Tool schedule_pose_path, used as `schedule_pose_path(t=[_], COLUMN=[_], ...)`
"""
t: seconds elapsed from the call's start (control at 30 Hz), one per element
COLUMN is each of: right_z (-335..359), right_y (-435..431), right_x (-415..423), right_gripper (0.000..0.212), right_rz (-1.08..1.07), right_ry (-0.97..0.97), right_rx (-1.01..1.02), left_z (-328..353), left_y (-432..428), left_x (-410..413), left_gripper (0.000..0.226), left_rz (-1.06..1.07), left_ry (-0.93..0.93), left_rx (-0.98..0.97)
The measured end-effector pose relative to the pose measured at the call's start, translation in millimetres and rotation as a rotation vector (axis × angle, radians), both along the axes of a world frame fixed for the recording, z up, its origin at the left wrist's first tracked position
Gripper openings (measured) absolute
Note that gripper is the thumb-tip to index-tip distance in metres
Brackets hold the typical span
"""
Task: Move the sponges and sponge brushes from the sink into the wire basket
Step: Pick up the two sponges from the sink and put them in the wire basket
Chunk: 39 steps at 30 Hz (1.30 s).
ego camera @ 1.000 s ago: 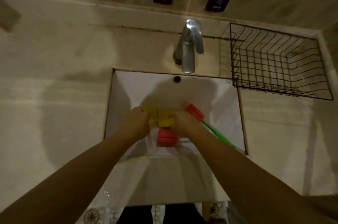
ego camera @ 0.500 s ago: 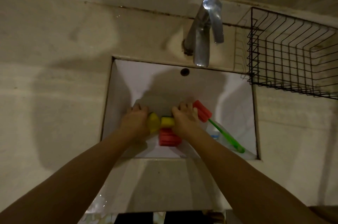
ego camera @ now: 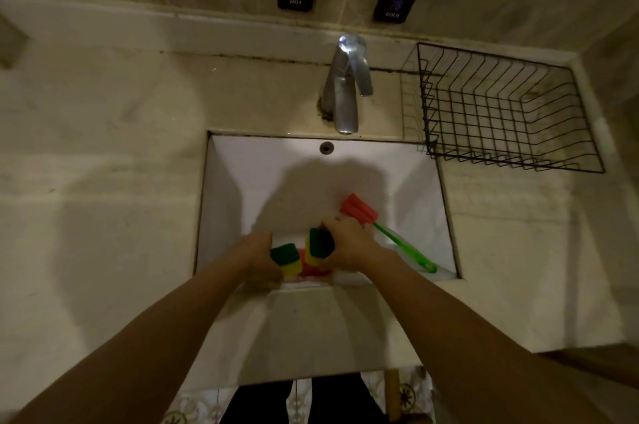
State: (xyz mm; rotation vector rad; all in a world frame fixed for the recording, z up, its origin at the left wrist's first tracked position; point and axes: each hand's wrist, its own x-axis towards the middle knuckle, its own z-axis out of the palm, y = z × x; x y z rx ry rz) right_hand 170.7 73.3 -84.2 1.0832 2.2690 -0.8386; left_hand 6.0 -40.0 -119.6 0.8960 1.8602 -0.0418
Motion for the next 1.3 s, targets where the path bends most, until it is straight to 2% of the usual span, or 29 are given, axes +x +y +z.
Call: schedule_pose_path(t=[0.13, 0.33, 0.43, 0.5, 0.63, 0.83, 1.0, 1.3], right_z=[25, 76, 103, 122, 155, 183, 188, 186], right_y=[-3, -3, 0, 3, 15, 42, 80, 199], right_x=[17, 42, 57, 68, 92, 139, 178, 212], right_gripper=[0.062, 0.066, 0.066, 0.068, 0.062, 0.070, 0.071, 0.081], right_rz=[0.001, -0.021, -0.027, -0.048, -0.116, -0.226, -0.284, -0.294], right_ry=[0.042, 0.058, 0.048, 0.047, 0.044, 0.041, 0.051, 0.120], right_rx=[0.083, 0.177, 0.268, 0.320, 0.396, 0.454, 0.456, 0.377], left_z=[22, 78, 111, 131, 166, 202, 206, 202], left_y=[-1, 15, 24, 29, 53, 100, 148, 250], left_x=[2, 11, 19, 26, 46, 82, 111, 142], left_gripper=[0.069, 0.073, 0.084, 0.090, 0.082, 0.080, 0.081, 0.080], left_rz=[-0.142, -0.206, -0.292, -0.371, -0.520, -0.554, -0.587, -0.569], left_ry=[0.181, 0.271, 0.333, 0.350, 0.386, 0.323, 0.405, 0.515], left_rx=[0.134, 0.335, 0.423, 0.504, 0.625, 0.788, 0.817, 0.717])
